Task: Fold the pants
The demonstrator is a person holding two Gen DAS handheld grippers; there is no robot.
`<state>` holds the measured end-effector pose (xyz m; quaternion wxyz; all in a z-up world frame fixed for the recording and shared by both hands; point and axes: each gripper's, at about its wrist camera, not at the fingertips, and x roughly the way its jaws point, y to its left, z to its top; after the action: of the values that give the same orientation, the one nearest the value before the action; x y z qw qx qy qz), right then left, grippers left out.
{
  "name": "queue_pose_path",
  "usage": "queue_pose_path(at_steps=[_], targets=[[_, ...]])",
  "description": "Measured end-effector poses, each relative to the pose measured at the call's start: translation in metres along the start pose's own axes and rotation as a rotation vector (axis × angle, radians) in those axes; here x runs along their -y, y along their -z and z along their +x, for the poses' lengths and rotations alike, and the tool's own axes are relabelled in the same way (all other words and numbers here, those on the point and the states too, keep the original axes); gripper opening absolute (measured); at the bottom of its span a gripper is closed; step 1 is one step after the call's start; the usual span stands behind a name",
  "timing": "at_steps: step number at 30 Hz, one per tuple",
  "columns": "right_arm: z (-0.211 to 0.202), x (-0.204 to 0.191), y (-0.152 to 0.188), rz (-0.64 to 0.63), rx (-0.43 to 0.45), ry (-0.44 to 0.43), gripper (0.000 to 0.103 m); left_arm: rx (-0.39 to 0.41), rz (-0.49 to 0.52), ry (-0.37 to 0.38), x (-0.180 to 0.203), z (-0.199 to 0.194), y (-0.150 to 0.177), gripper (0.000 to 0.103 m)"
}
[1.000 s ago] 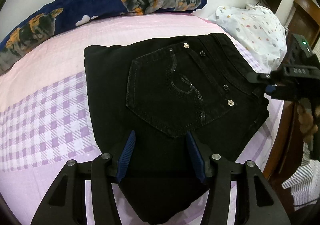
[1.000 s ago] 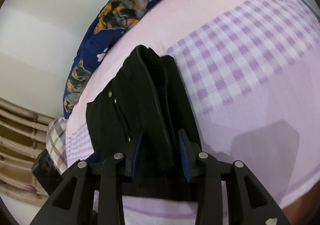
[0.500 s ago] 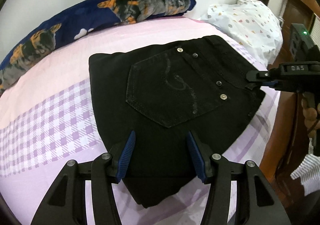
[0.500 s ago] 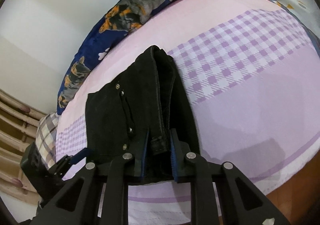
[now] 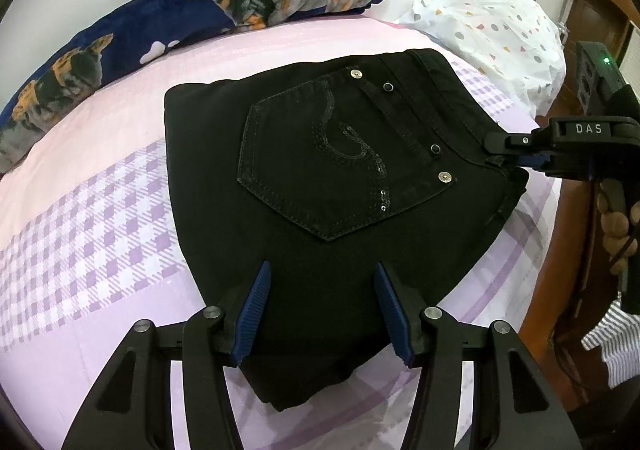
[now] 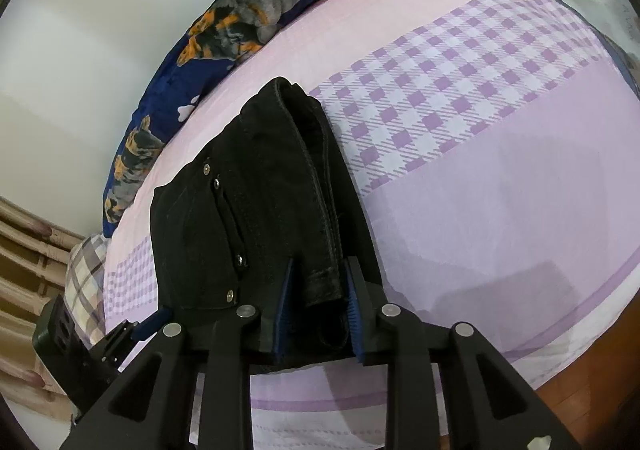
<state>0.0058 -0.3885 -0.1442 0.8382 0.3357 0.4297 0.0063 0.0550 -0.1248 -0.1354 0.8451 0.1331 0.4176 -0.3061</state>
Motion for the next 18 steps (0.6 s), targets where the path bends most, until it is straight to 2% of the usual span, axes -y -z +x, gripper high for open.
queue_pose_path(at_steps=[11, 14, 18], targets=[[-0.001, -0.003, 0.002, 0.021, 0.016, 0.020, 0.028, 0.033, -0.034, -0.019, 0.001, -0.009, 0.006, 0.055], [-0.002, -0.002, 0.001, 0.032, 0.013, 0.021, 0.032, 0.060, -0.027, -0.035, 0.002, -0.017, 0.007, 0.055], [-0.003, -0.002, 0.000, 0.021, 0.010, 0.031, 0.035, 0.133, -0.043, -0.053, -0.001, -0.035, 0.006, 0.055]])
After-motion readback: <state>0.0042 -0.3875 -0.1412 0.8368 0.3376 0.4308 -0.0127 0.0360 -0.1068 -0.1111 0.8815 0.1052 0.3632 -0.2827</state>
